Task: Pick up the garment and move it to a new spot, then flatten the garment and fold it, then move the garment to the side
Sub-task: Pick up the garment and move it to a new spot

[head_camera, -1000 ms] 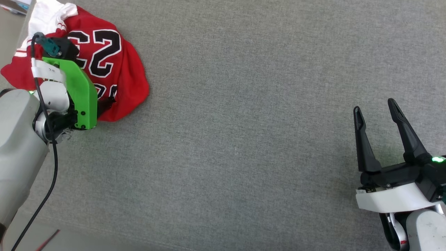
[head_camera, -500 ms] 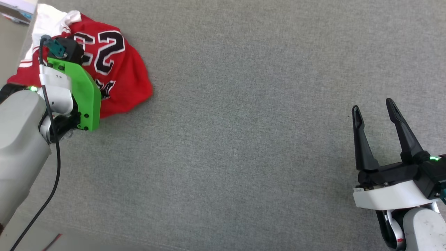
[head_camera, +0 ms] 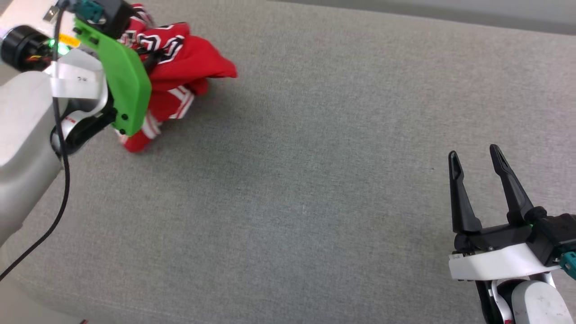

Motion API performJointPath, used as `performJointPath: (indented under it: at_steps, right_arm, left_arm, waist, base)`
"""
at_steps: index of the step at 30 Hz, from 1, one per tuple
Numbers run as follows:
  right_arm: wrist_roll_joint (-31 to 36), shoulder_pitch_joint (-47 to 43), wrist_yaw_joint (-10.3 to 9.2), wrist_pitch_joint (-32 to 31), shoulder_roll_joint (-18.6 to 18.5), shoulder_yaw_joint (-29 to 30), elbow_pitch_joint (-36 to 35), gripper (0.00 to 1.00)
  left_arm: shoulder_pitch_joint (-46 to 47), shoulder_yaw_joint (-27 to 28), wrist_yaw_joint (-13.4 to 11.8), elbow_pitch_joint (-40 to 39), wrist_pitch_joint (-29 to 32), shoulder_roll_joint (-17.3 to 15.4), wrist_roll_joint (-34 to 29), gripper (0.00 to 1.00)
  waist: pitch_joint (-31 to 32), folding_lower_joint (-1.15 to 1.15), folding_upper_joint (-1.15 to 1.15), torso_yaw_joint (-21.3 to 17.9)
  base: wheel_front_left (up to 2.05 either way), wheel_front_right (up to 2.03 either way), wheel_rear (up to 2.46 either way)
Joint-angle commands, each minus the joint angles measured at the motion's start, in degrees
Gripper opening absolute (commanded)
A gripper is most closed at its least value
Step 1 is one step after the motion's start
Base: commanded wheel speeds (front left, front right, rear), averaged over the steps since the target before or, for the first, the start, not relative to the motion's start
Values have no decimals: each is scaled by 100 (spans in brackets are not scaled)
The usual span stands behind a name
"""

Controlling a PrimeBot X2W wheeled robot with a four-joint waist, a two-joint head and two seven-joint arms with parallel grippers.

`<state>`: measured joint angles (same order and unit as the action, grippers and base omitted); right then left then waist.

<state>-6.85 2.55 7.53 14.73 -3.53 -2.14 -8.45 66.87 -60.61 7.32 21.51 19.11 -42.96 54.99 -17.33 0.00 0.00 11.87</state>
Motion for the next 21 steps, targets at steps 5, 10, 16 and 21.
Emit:
performJointPath:
  at_steps: [5, 10, 16, 21]
  right_arm:
    - [-106, -120, -4, 27, 47, 29, 27, 100]
    - [-204, -129, -4, 27, 61, 59, 34, 100]
    - [-396, -138, -4, 27, 64, 124, 20, 100]
    - [-516, -163, -4, 27, 64, 343, 2, 100]
  left_arm:
    - [409, -292, 16, -384, -73, 277, -219, 0]
    - [746, -645, 16, -648, -106, 650, -363, 0]
    - [1102, -1014, 16, -846, -262, 1212, -403, 0]
    - [1141, -1230, 16, -944, -433, 1817, -452, 0]
  waist:
    - [327, 0, 0, -416]
    - [327, 0, 0, -842]
    - [237, 0, 0, -1327]
    - [102, 0, 0, -1614]
  base:
    - [0, 0, 0]
    - [0, 0, 0]
    - [0, 0, 0]
    - [0, 0, 0]
